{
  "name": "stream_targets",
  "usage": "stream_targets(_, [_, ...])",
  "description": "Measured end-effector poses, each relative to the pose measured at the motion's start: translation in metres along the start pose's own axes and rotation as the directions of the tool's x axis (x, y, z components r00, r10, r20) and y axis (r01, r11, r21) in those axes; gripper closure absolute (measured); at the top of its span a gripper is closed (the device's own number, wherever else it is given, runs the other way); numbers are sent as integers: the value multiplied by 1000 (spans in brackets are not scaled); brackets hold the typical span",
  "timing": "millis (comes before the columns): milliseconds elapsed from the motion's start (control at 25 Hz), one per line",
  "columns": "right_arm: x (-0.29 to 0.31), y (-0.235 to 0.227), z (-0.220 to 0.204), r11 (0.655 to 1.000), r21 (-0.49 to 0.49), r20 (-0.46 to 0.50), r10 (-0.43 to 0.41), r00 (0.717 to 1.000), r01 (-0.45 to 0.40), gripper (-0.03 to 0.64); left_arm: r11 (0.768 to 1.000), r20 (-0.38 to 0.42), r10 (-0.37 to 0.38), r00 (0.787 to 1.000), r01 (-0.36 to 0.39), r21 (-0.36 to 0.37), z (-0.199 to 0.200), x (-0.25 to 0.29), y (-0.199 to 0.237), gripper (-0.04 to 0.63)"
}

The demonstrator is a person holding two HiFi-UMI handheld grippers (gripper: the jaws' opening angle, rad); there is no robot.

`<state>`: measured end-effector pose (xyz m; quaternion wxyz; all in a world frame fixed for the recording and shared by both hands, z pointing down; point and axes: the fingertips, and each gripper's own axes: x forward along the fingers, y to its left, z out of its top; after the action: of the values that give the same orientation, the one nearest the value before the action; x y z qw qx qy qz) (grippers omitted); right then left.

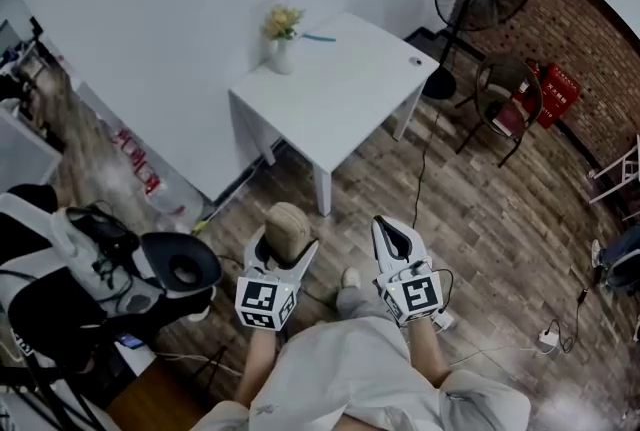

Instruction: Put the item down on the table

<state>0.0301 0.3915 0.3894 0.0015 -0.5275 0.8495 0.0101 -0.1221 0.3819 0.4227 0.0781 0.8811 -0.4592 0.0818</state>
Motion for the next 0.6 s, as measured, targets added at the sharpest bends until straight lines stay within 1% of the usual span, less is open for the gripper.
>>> stream_targets(200, [40, -38, 5, 999, 11, 8, 31, 999, -31, 614, 1000, 0, 22, 1000, -22, 5, 19, 51, 13, 193])
stream_targets(400, [75, -73, 5, 997, 32, 5, 66, 998, -66, 614, 999, -21, 46, 999, -45, 6, 31, 98, 21, 193])
stream_targets(600, [100, -104, 5, 995, 51, 2, 89, 996, -89, 614, 998, -45, 66, 997, -65, 23, 42, 132, 20, 193])
